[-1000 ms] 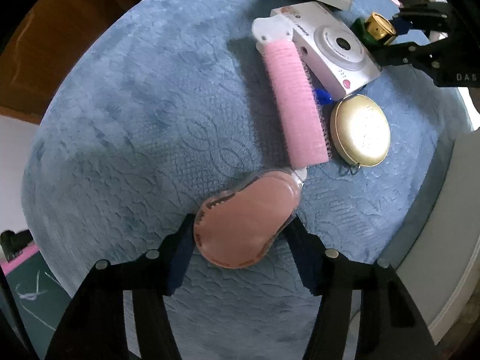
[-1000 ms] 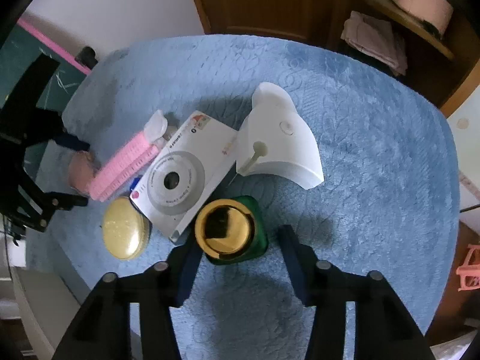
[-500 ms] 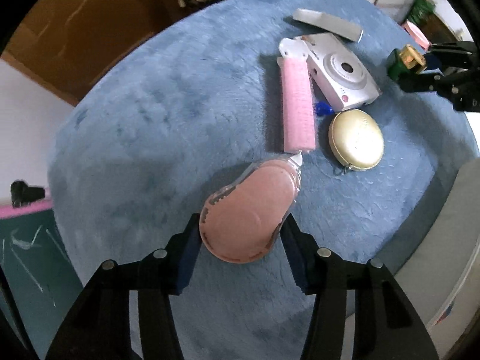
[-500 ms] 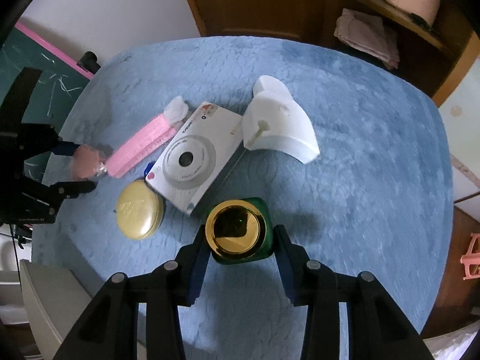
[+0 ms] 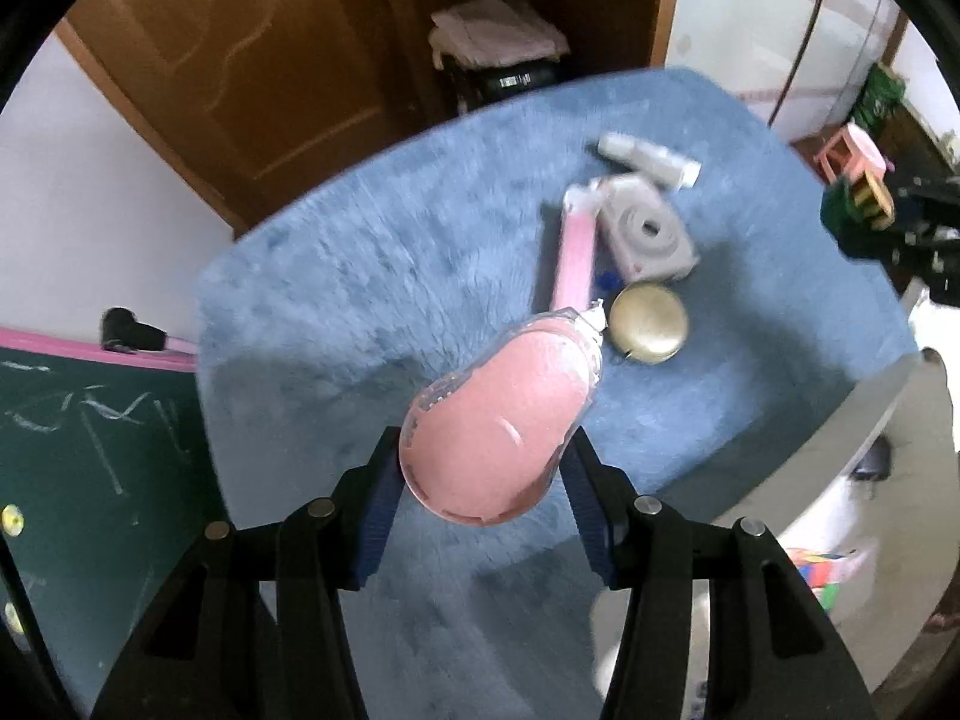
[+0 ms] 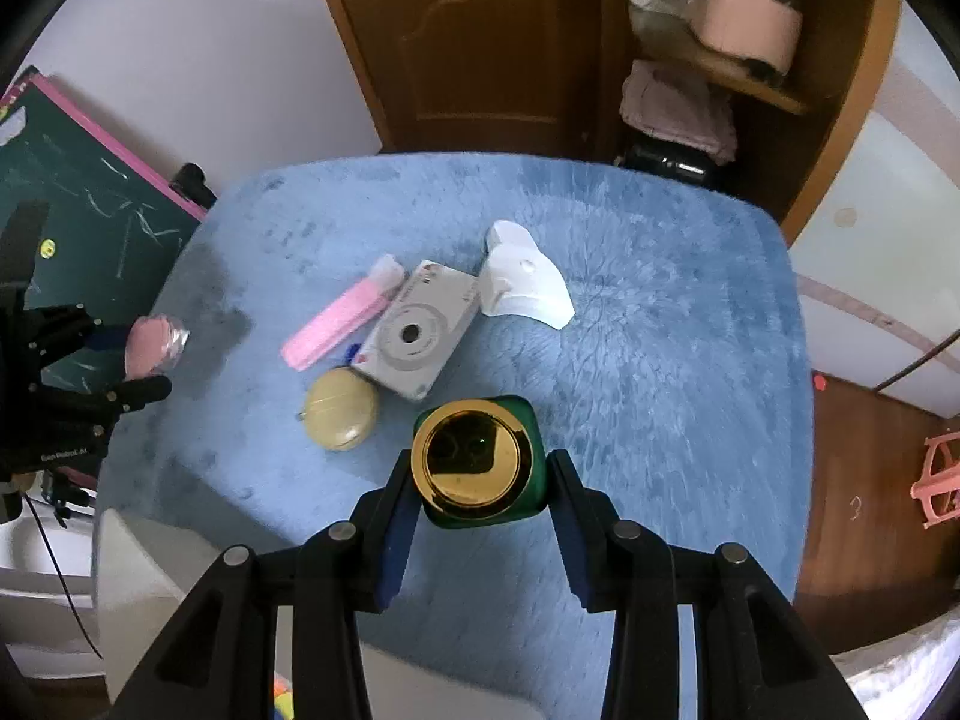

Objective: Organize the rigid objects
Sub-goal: 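Carry the pink case with the left tool while the right tool carries the green jar to the tray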

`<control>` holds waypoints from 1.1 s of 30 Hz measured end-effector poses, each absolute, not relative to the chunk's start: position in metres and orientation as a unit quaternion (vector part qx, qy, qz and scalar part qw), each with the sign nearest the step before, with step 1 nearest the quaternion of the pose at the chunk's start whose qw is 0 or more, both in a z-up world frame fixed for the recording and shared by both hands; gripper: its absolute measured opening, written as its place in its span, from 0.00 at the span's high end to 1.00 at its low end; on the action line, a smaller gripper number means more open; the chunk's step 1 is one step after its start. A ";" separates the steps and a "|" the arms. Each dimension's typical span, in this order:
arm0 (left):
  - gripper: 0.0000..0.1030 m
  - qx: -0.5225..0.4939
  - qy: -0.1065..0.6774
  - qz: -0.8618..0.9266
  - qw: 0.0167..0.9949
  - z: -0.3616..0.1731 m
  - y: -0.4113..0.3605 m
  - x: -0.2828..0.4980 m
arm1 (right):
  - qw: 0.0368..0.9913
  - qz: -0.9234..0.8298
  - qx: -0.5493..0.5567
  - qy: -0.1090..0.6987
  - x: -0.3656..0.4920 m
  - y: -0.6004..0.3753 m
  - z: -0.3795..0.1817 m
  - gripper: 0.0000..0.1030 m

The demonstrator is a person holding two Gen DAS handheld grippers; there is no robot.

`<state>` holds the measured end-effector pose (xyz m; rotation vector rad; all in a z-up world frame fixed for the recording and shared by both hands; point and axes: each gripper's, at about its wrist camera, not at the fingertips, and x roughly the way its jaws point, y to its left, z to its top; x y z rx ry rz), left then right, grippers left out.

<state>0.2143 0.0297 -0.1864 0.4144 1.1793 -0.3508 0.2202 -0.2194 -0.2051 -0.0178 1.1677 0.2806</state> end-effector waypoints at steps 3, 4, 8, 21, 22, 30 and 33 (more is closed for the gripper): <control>0.46 0.179 0.526 -0.153 0.818 -0.152 0.026 0.199 | 0.836 0.128 -0.004 0.534 0.200 -0.215 -0.181 0.59; 0.46 0.171 0.519 -0.147 0.824 -0.139 0.027 0.192 | 0.840 0.126 -0.004 0.528 0.193 -0.213 -0.173 0.59; 0.46 0.137 0.494 -0.147 0.846 -0.105 0.025 0.167 | 0.856 0.115 0.003 0.504 0.164 -0.210 -0.136 0.59; 0.46 0.107 0.487 -0.213 0.840 -0.097 0.002 0.059 | 0.867 0.096 0.009 0.488 0.071 -0.194 -0.105 0.59; 0.46 0.117 0.494 -0.222 0.832 -0.107 -0.002 0.049 | 0.864 0.096 0.011 0.494 0.066 -0.193 -0.111 0.59; 0.46 0.182 0.529 -0.267 0.785 -0.176 -0.027 -0.006 | 0.837 0.077 0.038 0.540 0.040 -0.190 -0.165 0.59; 0.46 0.200 0.539 -0.290 0.765 -0.198 -0.038 -0.024 | 0.826 0.073 0.049 0.556 0.034 -0.188 -0.186 0.59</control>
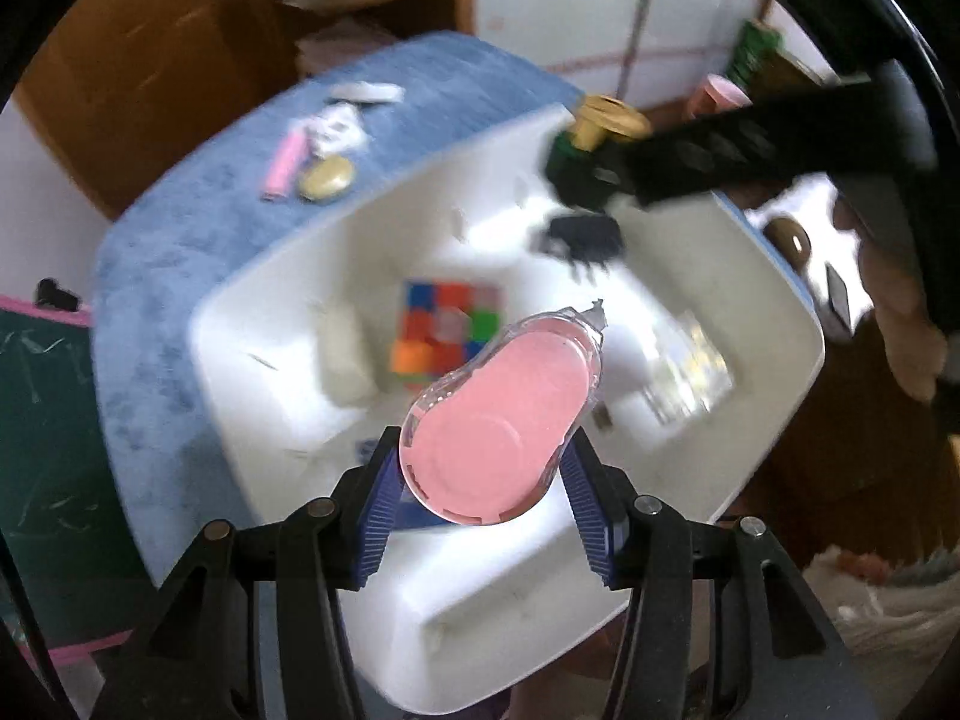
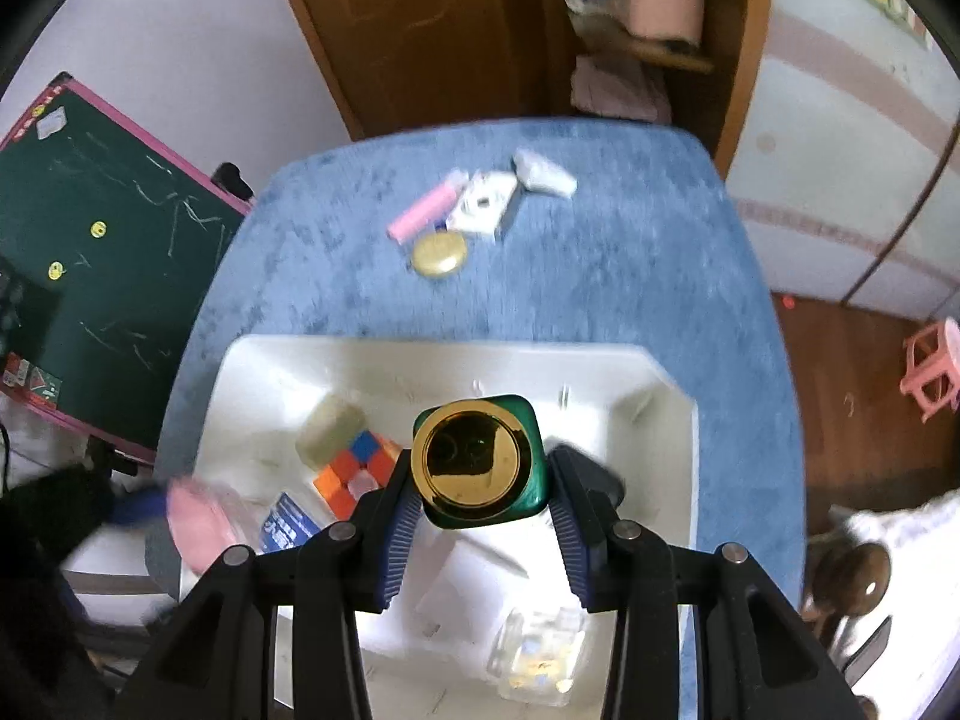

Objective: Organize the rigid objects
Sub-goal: 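Carry the pink case with the left tool while the right tool carries the green jar to the tray, then release the pink case with the left tool while the right tool releases the green jar in the tray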

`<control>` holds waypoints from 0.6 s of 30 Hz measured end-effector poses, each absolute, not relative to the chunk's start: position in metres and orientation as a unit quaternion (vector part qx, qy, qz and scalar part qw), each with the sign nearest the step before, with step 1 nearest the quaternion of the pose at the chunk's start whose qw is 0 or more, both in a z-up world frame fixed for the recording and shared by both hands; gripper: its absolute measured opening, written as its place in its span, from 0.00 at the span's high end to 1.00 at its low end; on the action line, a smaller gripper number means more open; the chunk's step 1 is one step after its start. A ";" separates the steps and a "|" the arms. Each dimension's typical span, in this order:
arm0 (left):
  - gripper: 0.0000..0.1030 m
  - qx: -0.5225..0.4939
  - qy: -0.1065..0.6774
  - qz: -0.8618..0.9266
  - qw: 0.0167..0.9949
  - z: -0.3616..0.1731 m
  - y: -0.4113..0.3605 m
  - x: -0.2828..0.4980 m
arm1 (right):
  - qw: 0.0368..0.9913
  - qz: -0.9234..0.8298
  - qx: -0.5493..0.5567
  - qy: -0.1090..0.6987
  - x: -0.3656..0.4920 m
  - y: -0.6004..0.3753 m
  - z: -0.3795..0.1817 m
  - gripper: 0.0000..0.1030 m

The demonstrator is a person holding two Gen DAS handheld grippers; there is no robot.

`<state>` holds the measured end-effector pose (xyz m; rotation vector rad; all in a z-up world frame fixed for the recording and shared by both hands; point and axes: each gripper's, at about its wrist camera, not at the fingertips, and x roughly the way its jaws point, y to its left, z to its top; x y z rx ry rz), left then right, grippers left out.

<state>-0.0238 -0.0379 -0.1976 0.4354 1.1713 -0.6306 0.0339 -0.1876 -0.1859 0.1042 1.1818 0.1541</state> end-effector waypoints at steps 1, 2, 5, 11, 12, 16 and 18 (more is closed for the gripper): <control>0.46 0.208 0.543 -0.293 0.759 -0.206 -0.042 -0.028 | 0.823 0.071 0.050 0.562 0.033 -0.186 -0.192 0.59; 0.46 0.210 0.546 -0.296 0.755 -0.210 -0.043 -0.030 | 0.819 0.070 0.049 0.567 0.033 -0.184 -0.199 0.59; 0.46 0.213 0.559 -0.300 0.743 -0.226 -0.047 -0.032 | 0.810 0.063 0.043 0.582 0.033 -0.180 -0.217 0.59; 0.45 0.214 0.576 -0.291 0.734 -0.241 -0.050 -0.027 | 0.796 0.054 0.043 0.601 0.036 -0.176 -0.242 0.59; 0.45 0.215 0.579 -0.291 0.731 -0.242 -0.051 -0.027 | 0.795 0.053 0.042 0.603 0.038 -0.176 -0.244 0.59; 0.41 0.220 0.590 -0.296 0.718 -0.243 -0.054 -0.029 | 0.782 0.049 0.049 0.619 0.042 -0.176 -0.254 0.59; 0.29 0.223 0.587 -0.293 0.721 -0.241 -0.054 -0.031 | 0.781 0.051 0.055 0.620 0.043 -0.176 -0.254 0.58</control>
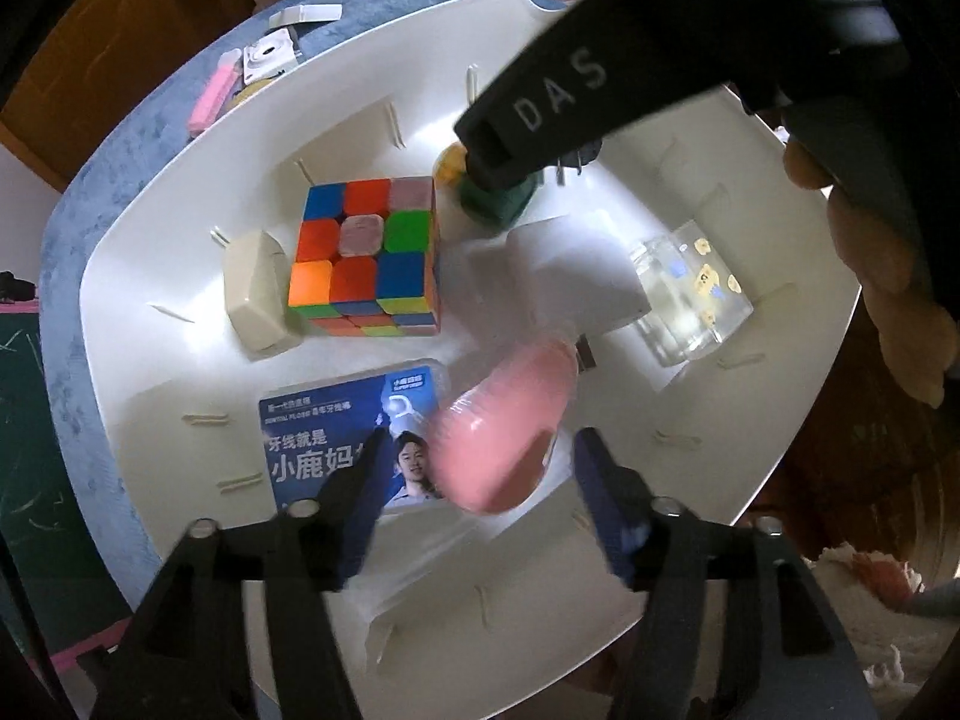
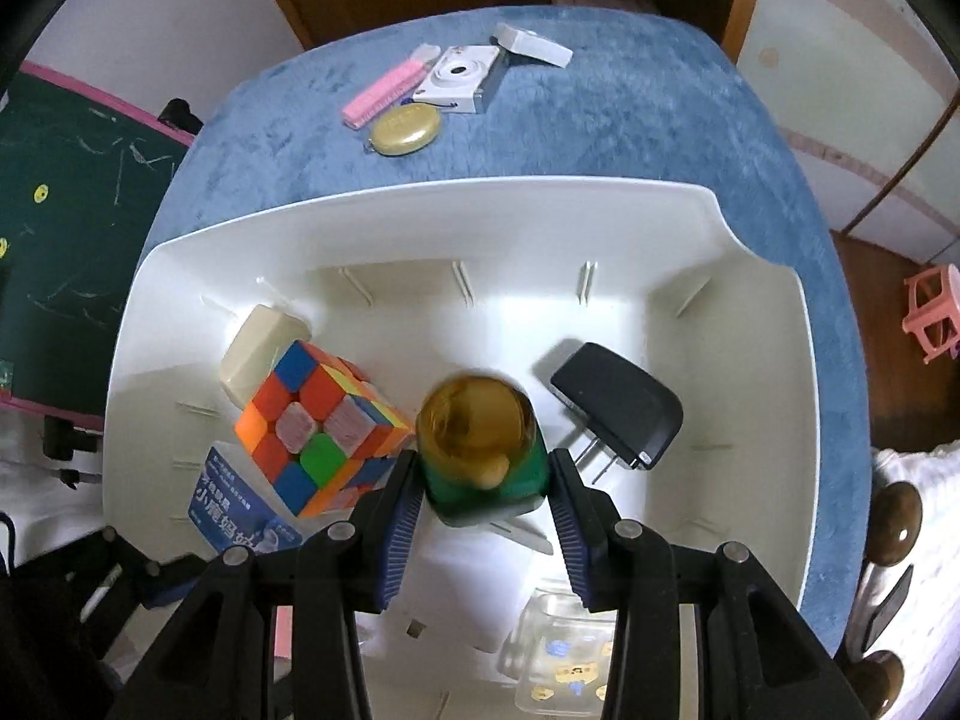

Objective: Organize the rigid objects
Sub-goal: 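Release the pink case with the left tool while the right tool releases the green jar in the tray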

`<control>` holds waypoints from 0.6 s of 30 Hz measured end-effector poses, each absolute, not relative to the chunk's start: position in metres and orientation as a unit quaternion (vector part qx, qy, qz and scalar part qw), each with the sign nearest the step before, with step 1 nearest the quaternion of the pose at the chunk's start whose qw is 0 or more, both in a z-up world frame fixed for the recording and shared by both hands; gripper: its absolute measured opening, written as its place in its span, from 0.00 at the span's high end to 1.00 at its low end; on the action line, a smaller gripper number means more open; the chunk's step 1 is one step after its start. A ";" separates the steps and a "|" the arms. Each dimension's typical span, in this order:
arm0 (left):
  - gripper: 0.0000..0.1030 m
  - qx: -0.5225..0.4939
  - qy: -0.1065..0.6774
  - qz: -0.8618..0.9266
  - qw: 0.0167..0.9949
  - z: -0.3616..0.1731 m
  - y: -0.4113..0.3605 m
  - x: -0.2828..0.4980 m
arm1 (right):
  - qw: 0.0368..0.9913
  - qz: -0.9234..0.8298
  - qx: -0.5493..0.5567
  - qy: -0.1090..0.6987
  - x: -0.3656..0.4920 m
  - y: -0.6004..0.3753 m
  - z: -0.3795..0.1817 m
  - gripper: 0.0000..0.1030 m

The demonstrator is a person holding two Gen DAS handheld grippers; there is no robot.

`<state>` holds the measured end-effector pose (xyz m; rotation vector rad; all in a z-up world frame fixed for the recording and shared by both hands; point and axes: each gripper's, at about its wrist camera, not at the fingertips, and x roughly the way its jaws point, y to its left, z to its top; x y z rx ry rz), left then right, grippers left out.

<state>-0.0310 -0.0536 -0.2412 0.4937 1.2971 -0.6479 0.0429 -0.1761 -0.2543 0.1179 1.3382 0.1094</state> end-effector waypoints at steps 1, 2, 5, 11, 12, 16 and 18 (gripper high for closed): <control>0.27 0.224 0.585 -0.293 0.722 -0.240 -0.053 -0.032 | 0.781 0.051 0.056 0.620 0.043 -0.176 -0.254 0.57; 0.27 0.222 0.585 -0.293 0.723 -0.238 -0.052 -0.032 | 0.782 0.051 0.057 0.619 0.044 -0.176 -0.252 0.53; 0.27 0.216 0.589 -0.292 0.722 -0.233 -0.049 -0.031 | 0.789 0.051 0.054 0.611 0.045 -0.176 -0.245 0.45; 0.27 0.199 0.589 -0.285 0.730 -0.220 -0.044 -0.021 | 0.796 0.062 0.055 0.600 0.047 -0.176 -0.228 0.45; 0.27 0.196 0.587 -0.285 0.732 -0.217 -0.043 -0.020 | 0.797 0.064 0.057 0.598 0.048 -0.176 -0.226 0.45; 0.27 0.192 0.575 -0.284 0.743 -0.203 -0.043 -0.017 | 0.799 0.072 0.062 0.594 0.049 -0.177 -0.217 0.45; 0.27 0.189 0.571 -0.285 0.746 -0.196 -0.044 -0.016 | 0.800 0.075 0.064 0.592 0.049 -0.177 -0.214 0.45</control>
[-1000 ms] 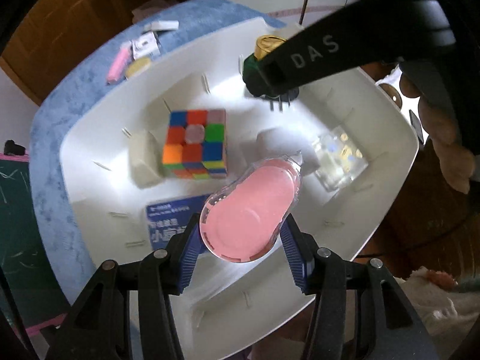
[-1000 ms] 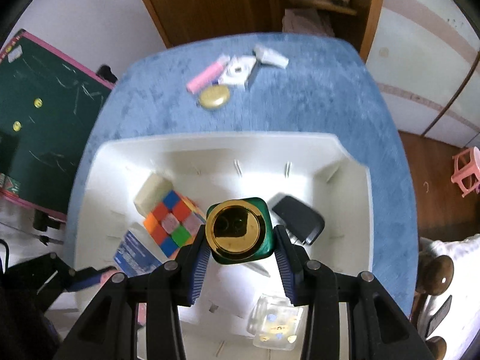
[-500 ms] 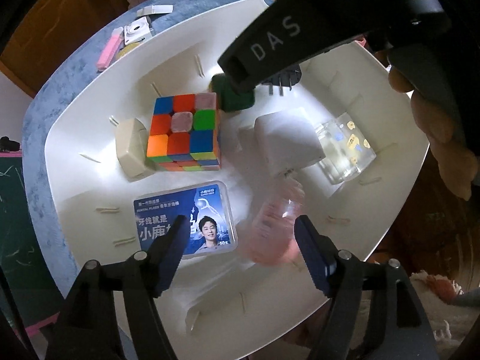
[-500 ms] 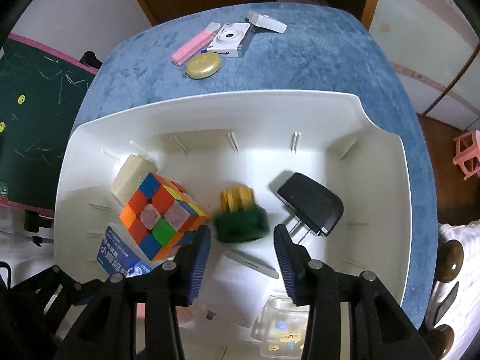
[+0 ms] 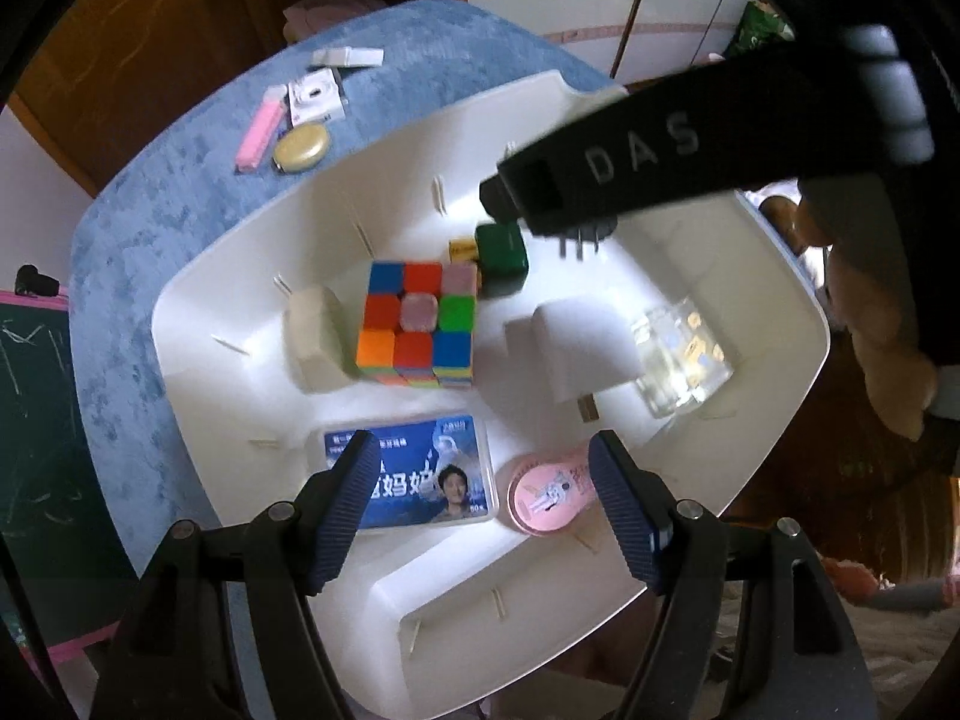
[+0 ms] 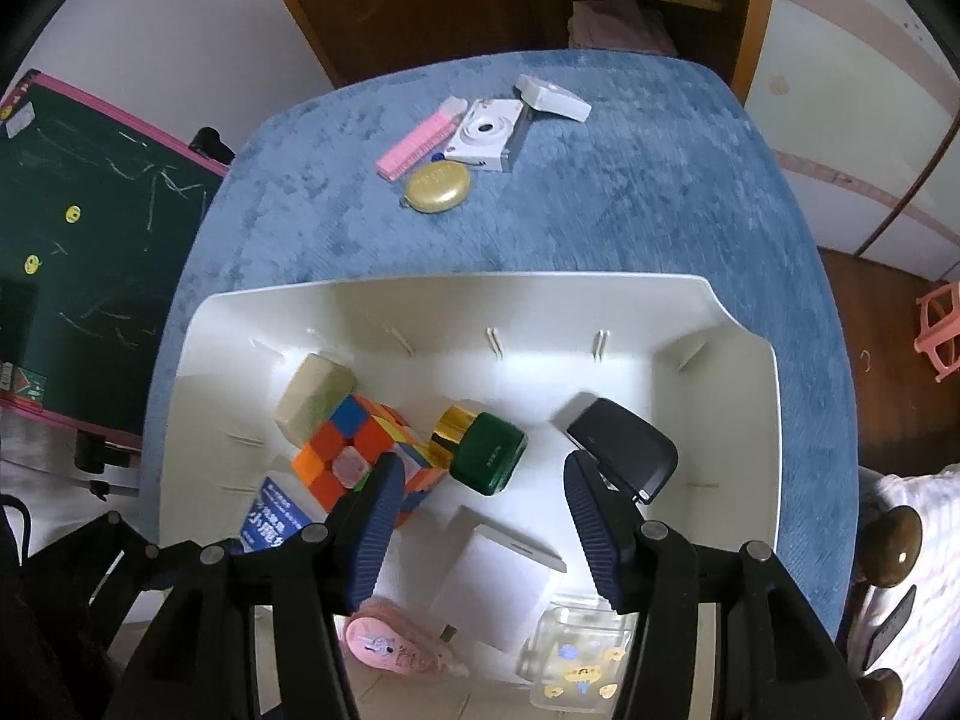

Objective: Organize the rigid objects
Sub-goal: 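Release the pink case with the left tool while the right tool releases the green jar in the tray, then withdraw both open tools from the tray toward the remaining items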

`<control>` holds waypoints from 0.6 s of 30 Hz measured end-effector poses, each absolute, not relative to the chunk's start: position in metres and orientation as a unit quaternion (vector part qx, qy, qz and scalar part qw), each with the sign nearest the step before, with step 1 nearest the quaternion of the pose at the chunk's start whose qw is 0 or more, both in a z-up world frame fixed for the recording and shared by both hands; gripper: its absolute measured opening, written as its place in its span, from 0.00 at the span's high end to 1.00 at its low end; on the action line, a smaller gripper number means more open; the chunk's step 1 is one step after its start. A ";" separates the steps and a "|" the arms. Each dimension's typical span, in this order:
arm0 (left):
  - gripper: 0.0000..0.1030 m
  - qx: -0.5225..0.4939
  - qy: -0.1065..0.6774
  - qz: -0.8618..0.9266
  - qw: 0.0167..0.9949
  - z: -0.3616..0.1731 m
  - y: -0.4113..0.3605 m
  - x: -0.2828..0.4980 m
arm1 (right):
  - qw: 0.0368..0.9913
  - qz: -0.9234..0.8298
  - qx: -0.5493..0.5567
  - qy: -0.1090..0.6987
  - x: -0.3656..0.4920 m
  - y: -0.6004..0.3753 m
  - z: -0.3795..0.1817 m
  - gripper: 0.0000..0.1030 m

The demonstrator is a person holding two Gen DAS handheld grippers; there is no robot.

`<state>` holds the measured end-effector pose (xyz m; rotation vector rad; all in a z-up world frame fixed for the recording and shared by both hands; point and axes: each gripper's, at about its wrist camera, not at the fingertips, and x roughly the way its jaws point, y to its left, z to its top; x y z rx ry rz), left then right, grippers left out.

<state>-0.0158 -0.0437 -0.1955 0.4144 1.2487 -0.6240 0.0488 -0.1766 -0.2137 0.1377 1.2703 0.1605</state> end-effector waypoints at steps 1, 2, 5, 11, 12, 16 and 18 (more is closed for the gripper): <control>0.27 0.188 0.569 -0.285 0.748 -0.193 -0.044 -0.015 | 0.800 0.076 0.066 0.591 0.049 -0.177 -0.212 0.45; 0.27 0.186 0.567 -0.285 0.751 -0.190 -0.044 -0.014 | 0.801 0.078 0.068 0.590 0.049 -0.177 -0.210 0.45; 0.27 0.180 0.562 -0.284 0.756 -0.183 -0.045 -0.004 | 0.803 0.083 0.072 0.586 0.051 -0.179 -0.204 0.45; 0.27 0.172 0.547 -0.279 0.770 -0.165 -0.046 0.008 | 0.804 0.088 0.089 0.582 0.055 -0.187 -0.192 0.45; 0.27 0.171 0.545 -0.278 0.772 -0.163 -0.045 0.011 | 0.804 0.088 0.091 0.581 0.056 -0.189 -0.190 0.45; 0.27 0.168 0.530 -0.267 0.787 -0.151 -0.041 0.027 | 0.810 0.090 0.097 0.572 0.064 -0.197 -0.177 0.45; 0.27 0.166 0.523 -0.255 0.796 -0.145 -0.038 0.039 | 0.814 0.091 0.097 0.566 0.070 -0.201 -0.170 0.45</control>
